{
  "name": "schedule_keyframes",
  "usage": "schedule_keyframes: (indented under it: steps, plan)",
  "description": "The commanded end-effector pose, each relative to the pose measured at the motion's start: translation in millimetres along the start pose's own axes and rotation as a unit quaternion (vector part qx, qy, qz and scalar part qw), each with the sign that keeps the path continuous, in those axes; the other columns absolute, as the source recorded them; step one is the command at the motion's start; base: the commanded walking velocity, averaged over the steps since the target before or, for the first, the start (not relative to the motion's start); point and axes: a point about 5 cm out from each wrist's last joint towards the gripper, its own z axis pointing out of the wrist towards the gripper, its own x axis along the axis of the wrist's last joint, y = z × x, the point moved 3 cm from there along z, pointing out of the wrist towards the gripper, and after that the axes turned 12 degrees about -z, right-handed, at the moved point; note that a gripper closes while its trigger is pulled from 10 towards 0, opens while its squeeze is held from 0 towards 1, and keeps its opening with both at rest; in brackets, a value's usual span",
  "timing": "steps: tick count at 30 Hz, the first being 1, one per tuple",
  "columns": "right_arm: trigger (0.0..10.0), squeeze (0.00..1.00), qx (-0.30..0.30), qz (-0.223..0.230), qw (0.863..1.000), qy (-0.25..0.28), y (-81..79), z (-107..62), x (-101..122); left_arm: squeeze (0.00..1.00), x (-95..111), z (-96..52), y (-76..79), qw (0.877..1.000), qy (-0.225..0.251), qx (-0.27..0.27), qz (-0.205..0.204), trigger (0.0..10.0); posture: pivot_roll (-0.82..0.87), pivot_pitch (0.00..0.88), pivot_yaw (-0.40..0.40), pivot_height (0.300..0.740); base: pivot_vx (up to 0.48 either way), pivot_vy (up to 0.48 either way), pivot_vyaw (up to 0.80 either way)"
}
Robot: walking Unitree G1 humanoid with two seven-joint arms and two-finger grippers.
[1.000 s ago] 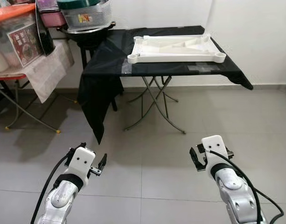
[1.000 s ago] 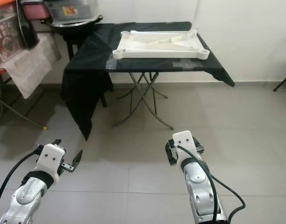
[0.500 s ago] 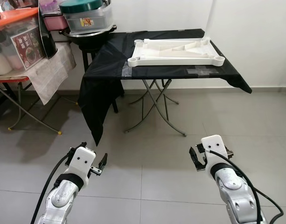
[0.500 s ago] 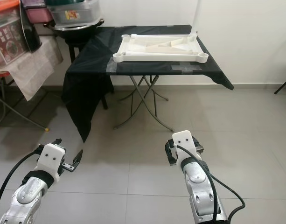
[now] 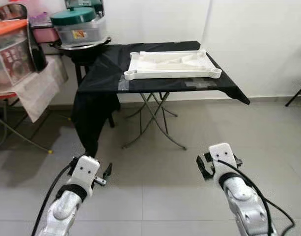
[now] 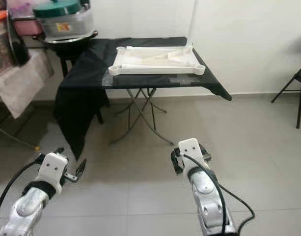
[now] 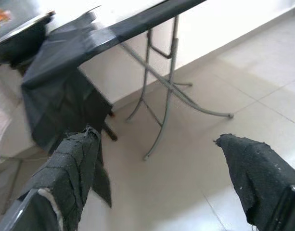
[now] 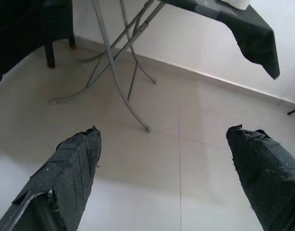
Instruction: Building children table
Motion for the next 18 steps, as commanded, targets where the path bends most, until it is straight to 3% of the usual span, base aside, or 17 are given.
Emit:
schedule_keyframes:
  steps: [1, 5, 18]
  plan:
    - [10.0, 0.0, -0.007, -0.005, 1.0, -0.004, 4.5, -0.6, -3.6, 0.0, 0.7, 1.7, 4.0, 1.0, 0.003, -0.007, -0.007, 10.0, -0.02, 0.0, 0.01, 0.74, 0.368, 0.0, 0.0]
    - [10.0, 0.0, -0.006, -0.005, 1.0, -0.004, 4.2, -0.6, -3.4, 0.0, 0.1, 1.5, 4.7, 1.0, 0.003, -0.007, -0.007, 10.0, -0.02, 0.0, 0.009, 0.74, 0.368, 0.0, 0.0]
    - [10.0, 0.0, -0.006, -0.007, 1.0, -0.007, 3.1, -0.5, -4.2, 0.0, -2.2, 1.3, 8.0, 1.0, -0.002, -0.005, -0.009, 10.0, -0.02, 0.0, 0.011, 0.74, 0.0, 0.0, 0.0]
